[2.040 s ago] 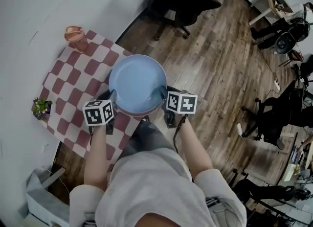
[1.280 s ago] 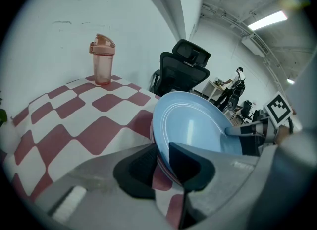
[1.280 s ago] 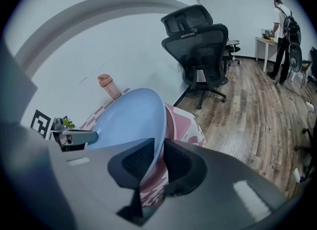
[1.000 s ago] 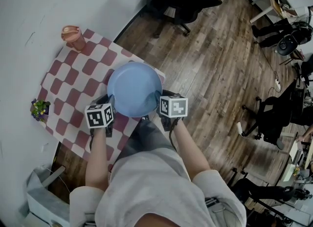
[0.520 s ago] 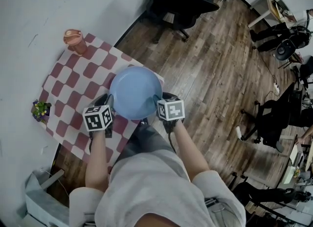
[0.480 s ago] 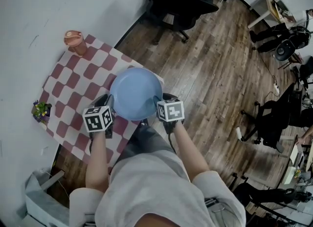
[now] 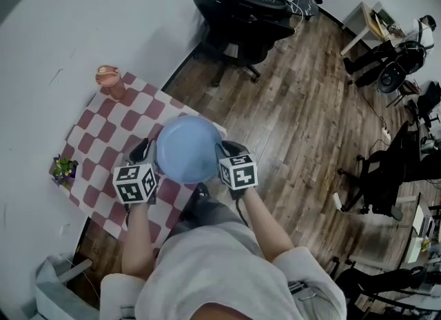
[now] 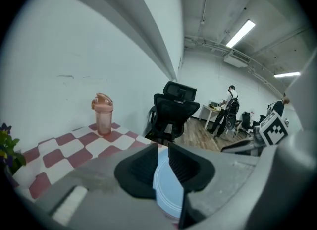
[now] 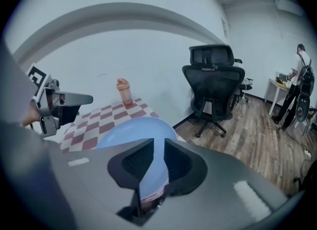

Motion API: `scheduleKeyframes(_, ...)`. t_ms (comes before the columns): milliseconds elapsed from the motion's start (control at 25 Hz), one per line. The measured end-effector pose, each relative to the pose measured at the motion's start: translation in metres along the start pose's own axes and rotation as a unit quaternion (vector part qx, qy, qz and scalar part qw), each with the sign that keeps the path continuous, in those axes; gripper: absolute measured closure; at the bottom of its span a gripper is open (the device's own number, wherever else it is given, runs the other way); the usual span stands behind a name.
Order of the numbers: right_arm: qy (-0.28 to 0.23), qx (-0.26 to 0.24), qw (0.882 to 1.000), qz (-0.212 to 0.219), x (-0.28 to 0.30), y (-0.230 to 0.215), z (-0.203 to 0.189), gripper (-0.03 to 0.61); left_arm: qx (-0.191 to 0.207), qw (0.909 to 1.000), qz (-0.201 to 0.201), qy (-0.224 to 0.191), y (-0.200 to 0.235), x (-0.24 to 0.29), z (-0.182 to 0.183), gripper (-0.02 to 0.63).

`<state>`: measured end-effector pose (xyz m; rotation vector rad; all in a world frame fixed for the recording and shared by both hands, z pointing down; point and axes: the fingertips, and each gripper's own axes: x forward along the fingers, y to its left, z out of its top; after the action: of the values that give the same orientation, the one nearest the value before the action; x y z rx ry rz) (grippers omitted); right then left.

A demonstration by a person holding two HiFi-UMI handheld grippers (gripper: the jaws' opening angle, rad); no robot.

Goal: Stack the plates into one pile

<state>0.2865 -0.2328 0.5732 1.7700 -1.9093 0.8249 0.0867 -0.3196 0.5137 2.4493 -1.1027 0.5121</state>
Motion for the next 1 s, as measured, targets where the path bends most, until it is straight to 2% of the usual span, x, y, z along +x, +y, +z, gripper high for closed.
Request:
scheduleKeyframes(120, -0.062, -0.006, 0.998, -0.001, -0.020, 0.008, 0.030, 0.577, 0.013, 0.9993, -0.002, -0.036, -0.006, -0.012, 0.021, 0.564)
scheduleKeyframes(280, -0.129, 0.001, 0.992, 0.006, -0.048, 0.016, 0.062, 0.577, 0.028, 0.9962, -0.002, -0.082, -0.015, -0.030, 0.046, 0.609)
scheduleKeyframes(560, -0.219, -0.022, 0.975, -0.001, -0.097, 0.024, 0.106, 0.577, 0.054, 0.9857, -0.013, -0.159, -0.032, -0.060, 0.084, 0.609)
scheduleKeyframes(1000, -0.315, -0.051, 0.947, -0.025, -0.164, 0.028, 0.155, 0.577, 0.068, 0.9649, -0.019, -0.253, -0.048, -0.105, 0.130, 0.609)
